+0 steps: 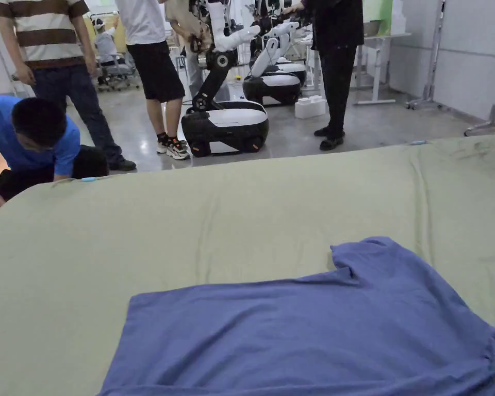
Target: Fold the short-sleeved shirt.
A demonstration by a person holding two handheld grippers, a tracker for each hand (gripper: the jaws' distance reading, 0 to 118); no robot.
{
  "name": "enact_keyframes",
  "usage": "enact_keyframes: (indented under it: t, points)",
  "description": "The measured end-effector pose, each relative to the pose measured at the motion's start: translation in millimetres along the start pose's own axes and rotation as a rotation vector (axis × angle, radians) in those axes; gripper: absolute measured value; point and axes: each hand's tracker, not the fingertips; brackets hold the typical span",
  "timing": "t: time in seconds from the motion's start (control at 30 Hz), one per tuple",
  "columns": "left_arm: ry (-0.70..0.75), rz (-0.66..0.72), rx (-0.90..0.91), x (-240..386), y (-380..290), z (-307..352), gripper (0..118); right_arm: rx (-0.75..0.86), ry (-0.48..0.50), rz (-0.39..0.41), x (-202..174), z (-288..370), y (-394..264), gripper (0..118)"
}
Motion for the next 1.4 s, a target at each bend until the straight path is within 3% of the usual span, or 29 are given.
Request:
enact_keyframes:
  t: [0.13, 0.17, 0.2, 0.23, 0.27, 0.3, 0.33, 0.37, 0.47, 0.5, 0.53, 0.57, 0.6, 0.67, 0.73, 0.87, 0.93, 0.97, 1.0, 1.03, 1.07, 1.17, 1.27, 1.3, 1.33, 1.4]
  points:
    - [0.007, 0.038, 0.007, -5, -23, -8, 8, 0.017, -0.008, -0.036, -3, -7, -14, 15]
    - [0.015, 0.074, 0.043, -7, -25, -6, 17, 0.027, -0.014, -0.042, -5, -6, -14, 15]
    - [0.019, 0.104, 0.065, -7, -27, -2, 41, 0.037, -0.019, -0.027, -7, -4, -14, 15]
    - [0.056, 0.119, 0.084, -8, -28, 5, 86, 0.057, -0.036, 0.011, -9, -1, -14, 22]
    - [0.103, 0.121, 0.121, -8, -26, 13, 118, 0.072, -0.080, 0.035, -11, 4, -12, 50]
    - [0.099, 0.153, 0.169, -11, -24, 26, 118, 0.085, -0.129, 0.054, -12, 10, -10, 86]
    - [0.044, 0.209, 0.264, -12, -22, 37, 118, 0.112, -0.153, 0.056, -11, 17, -8, 110]
    - [0.048, 0.253, 0.276, -16, -17, 46, 118, 0.170, -0.153, 0.045, -12, 27, -6, 118]
    - [0.040, 0.296, 0.354, -10, 9, 70, 118, 0.329, -0.132, 0.018, -15, 55, 19, 118]
    - [0.098, 0.274, 0.378, -1, 22, 76, 114, 0.363, -0.126, 0.019, -20, 62, 29, 115]
    - [0.147, 0.230, 0.436, 8, 31, 80, 94, 0.404, -0.109, 0.027, -23, 67, 38, 100]
    - [0.180, 0.165, 0.491, 18, 43, 82, 39, 0.470, -0.076, 0.051, -28, 72, 48, 40]
    - [0.212, 0.118, 0.535, 28, 59, 80, 0, 0.512, -0.077, 0.082, -34, 74, 59, 3]
    - [0.238, 0.089, 0.532, 34, 86, 68, 0, 0.554, -0.170, 0.106, -48, 67, 76, 3]
    - [0.129, 0.057, 0.464, 24, 119, 39, 0, 0.543, -0.067, 0.120, -49, 59, 94, 3]
    - [0.148, 0.077, 0.324, -7, 176, -52, 0, 0.515, -0.016, 0.117, -57, 33, 118, 3]
    - [0.145, 0.166, 0.223, -32, 199, -98, 0, 0.499, 0.005, 0.121, -58, 22, 124, 3]
    - [0.155, 0.211, 0.183, -43, 206, -120, 9, 0.489, 0.014, 0.129, -59, 18, 125, 3]
    - [0.167, 0.248, 0.144, -70, 213, -145, 40, 0.481, 0.021, 0.136, -59, 14, 126, 3]
    - [0.182, 0.297, 0.103, -84, 217, -166, 85, 0.468, 0.024, 0.144, -62, 11, 129, 3]
    - [0.228, 0.290, 0.065, -93, 220, -185, 118, 0.453, 0.028, 0.152, -62, 8, 130, 3]
    - [0.269, 0.196, 0.041, -76, 214, -210, 118, 0.419, 0.032, 0.175, -72, 2, 139, 3]
    - [0.250, 0.218, -0.045, -78, 209, -232, 117, 0.397, 0.030, 0.180, -74, -7, 148, 3]
    - [0.294, 0.204, -0.069, -75, 205, -236, 113, 0.395, 0.029, 0.174, -54, -12, 145, 3]
    - [0.336, 0.167, -0.032, -66, 205, -232, 105, 0.391, 0.023, 0.173, -52, -15, 147, 3]
    - [0.327, 0.075, 0.014, -51, 207, -222, 54, 0.417, -0.009, 0.196, -50, -22, 149, 3]
